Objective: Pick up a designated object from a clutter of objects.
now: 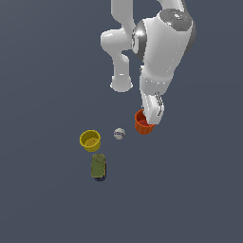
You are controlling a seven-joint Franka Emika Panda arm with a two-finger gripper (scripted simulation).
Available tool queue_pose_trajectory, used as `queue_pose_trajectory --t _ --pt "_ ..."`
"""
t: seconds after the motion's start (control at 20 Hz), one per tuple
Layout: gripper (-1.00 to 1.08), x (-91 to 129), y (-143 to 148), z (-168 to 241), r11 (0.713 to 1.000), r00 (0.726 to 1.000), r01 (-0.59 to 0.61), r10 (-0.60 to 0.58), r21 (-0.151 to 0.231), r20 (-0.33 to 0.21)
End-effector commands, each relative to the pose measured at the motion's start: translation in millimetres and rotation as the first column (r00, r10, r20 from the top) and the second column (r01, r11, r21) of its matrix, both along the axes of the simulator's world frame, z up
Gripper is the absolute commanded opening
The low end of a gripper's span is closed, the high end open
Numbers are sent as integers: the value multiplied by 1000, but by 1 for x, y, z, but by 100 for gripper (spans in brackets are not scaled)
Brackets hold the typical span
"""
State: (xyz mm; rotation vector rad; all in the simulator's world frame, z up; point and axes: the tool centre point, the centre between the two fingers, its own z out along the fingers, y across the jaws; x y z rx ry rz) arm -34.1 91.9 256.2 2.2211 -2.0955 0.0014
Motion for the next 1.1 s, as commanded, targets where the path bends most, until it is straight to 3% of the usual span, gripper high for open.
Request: queue_pose_trajectory --t 0.0,0.55,1.05 --pt "-100 -12 10 25 1000 1000 0 0 -1 2" --pt "-100 -48 44 108 1000 1000 -1 1 0 1" --pt "-100 -57 55 132 1000 1000 -1 1 2 0"
